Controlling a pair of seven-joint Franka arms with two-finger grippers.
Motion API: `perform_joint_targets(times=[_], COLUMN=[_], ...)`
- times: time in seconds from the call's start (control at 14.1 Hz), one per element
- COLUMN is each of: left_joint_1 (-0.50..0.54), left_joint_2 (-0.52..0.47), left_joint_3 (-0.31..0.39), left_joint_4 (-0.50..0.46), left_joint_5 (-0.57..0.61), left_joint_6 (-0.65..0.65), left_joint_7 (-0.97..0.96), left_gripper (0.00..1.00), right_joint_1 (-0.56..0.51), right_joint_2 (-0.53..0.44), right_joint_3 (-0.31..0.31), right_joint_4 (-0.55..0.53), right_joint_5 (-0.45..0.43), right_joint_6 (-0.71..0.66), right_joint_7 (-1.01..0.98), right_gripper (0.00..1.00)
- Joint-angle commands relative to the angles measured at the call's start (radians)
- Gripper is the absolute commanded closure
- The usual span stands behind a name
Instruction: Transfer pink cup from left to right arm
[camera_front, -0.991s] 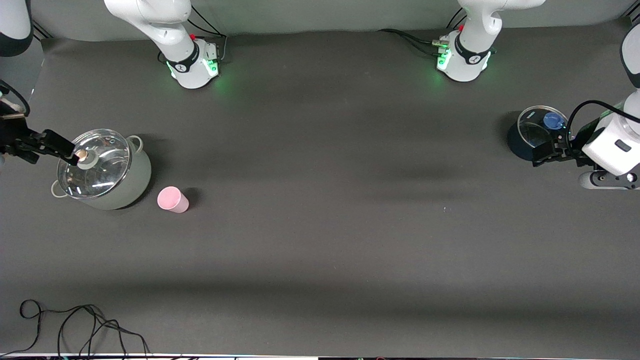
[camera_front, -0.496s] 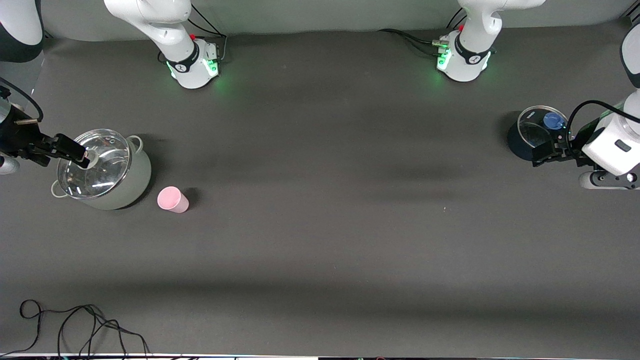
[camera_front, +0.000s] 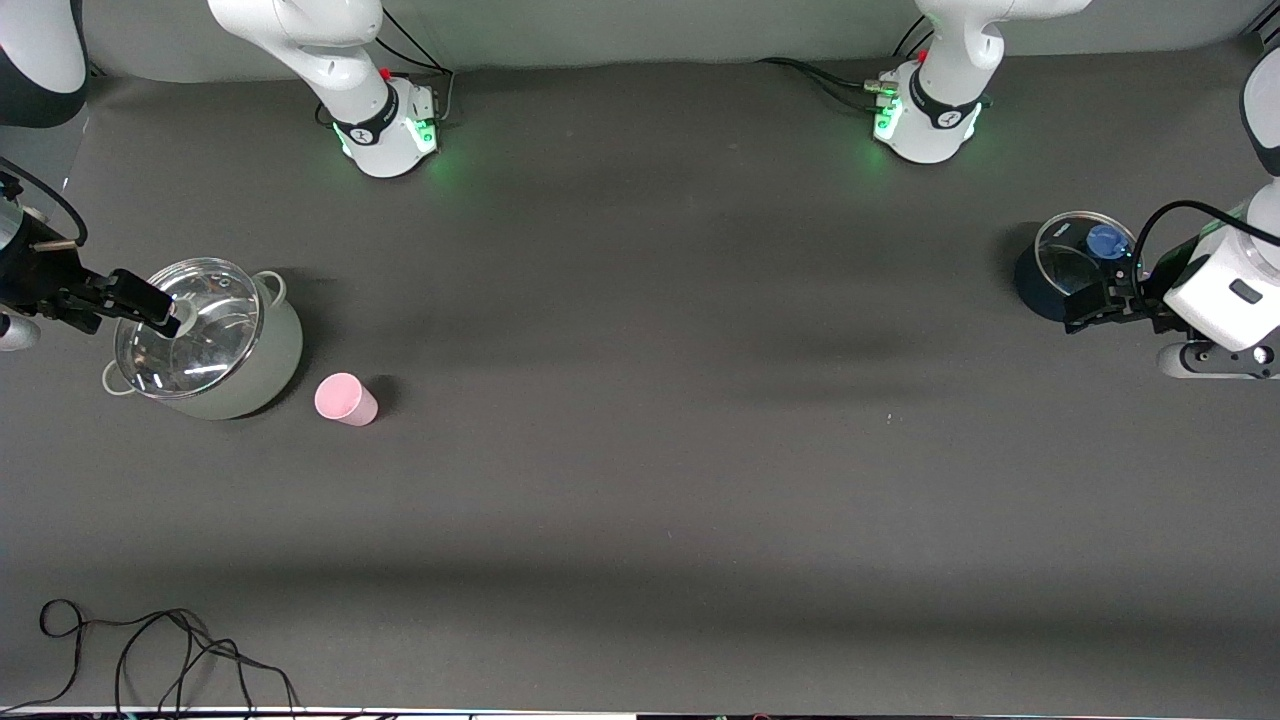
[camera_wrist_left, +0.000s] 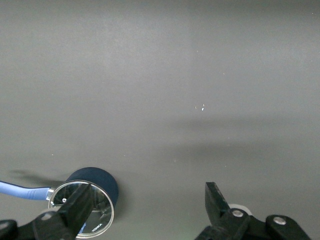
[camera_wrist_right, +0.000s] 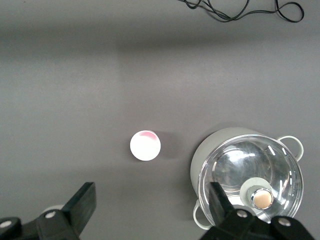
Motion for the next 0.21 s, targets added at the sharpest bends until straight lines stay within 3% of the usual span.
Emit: perform_joint_targets(times=[0.0, 0.14], left_joint_1=[-0.001, -0.001], left_joint_2=[0.004, 0.006], left_joint_3=[-0.001, -0.001], left_joint_4=[0.016, 0.016], left_joint_5=[0.01, 0.01], left_joint_6=[-0.014, -0.014], left_joint_7=[0.008, 0.008], left_gripper=[0.0, 0.0], right_joint_1=[0.008, 0.01], right_joint_2=[0.003, 0.003], right_joint_3=[-0.004, -0.004], right_joint_4=[0.009, 0.009], right_joint_5=[-0.008, -0.008], right_joint_6=[0.01, 0.01], right_joint_7=[0.023, 0.023], right_gripper=[0.0, 0.0])
